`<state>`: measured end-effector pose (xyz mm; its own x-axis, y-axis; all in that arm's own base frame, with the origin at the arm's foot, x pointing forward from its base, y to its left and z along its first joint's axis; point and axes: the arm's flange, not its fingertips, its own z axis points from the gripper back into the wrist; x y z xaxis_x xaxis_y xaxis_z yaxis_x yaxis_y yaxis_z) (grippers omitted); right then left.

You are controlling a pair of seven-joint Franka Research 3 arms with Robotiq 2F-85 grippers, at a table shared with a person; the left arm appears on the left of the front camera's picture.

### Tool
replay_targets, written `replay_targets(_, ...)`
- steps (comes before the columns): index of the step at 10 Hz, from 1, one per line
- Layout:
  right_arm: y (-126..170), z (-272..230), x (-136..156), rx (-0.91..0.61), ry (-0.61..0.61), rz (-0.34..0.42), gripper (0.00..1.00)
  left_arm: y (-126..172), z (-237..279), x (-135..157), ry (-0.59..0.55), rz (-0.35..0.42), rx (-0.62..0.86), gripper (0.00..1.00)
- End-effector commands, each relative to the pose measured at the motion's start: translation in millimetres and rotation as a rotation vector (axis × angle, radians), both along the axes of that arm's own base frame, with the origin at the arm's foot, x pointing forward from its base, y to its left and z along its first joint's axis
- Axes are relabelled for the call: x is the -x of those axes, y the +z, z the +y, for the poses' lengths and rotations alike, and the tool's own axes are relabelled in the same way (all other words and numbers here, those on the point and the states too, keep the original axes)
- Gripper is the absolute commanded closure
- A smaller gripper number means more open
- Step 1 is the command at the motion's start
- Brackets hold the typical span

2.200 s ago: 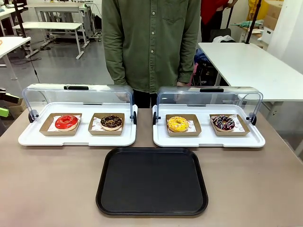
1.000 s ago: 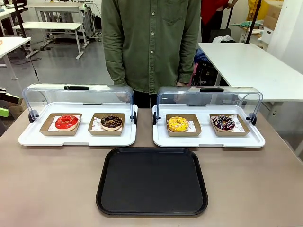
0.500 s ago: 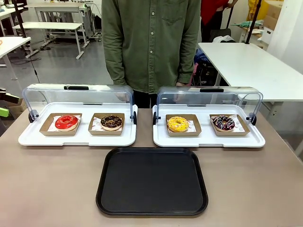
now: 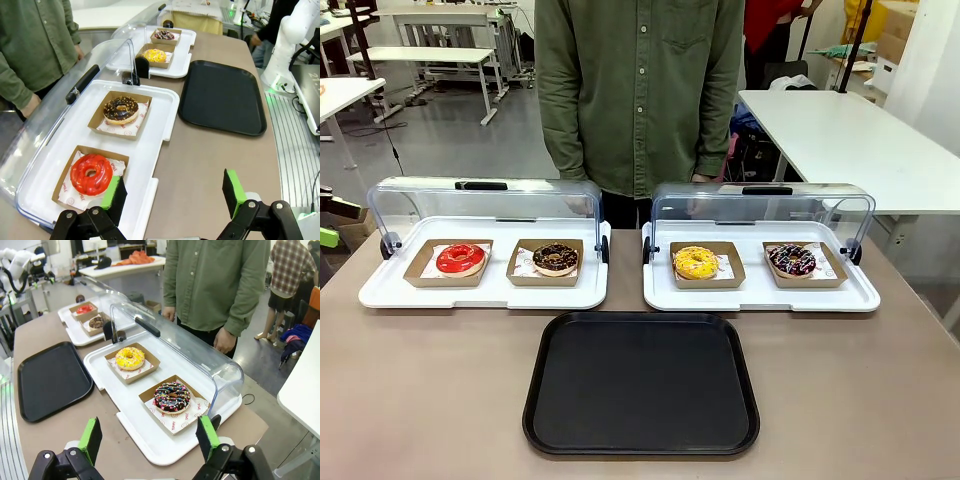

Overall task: Move the second donut from the left to the tray.
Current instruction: Pick up the Paper togo box containing the Donut indicated by the person and place it on the Handle tray.

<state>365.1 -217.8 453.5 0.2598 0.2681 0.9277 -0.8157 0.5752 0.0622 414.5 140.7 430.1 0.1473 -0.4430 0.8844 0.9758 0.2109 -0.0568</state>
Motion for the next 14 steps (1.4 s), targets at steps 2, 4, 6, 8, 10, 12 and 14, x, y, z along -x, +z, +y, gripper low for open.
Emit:
replay_targets(2,-0.6,-0.4,-2.8,-0.010,0.000,-0.044,0.00,2.7,-2.6,3.2,0.015,0.004,0.000,0.00)
replay_targets(4,-0.6,-0.4,-2.8,-0.010,0.000,-0.044,0.00,2.7,-2.6,3.2,0.015,0.004,0.000,0.00)
replay_targets(6,-0.6,-0.4,-2.8,-0.010,0.000,-0.044,0.00,2.7,-2.6,3.2,0.015,0.004,0.000,0.00)
replay_targets(8,-0.6,-0.4,-2.8,-0.010,0.000,-0.044,0.00,2.7,-2.6,3.2,0.015,0.004,0.000,0.00)
replay_targets(10,-0.6,-0.4,-2.8,-0.010,0.000,-0.044,0.00,2.7,-2.6,3.2,0.015,0.004,0.000,0.00)
replay_targets(12,-0.6,-0.4,-2.8,-0.010,0.000,-0.044,0.00,2.7,-2.6,3.2,0.015,0.004,0.000,0.00)
replay_targets(14,-0.6,-0.4,-2.8,-0.010,0.000,-0.044,0.00,2.7,-2.6,3.2,0.015,0.004,0.000,0.00)
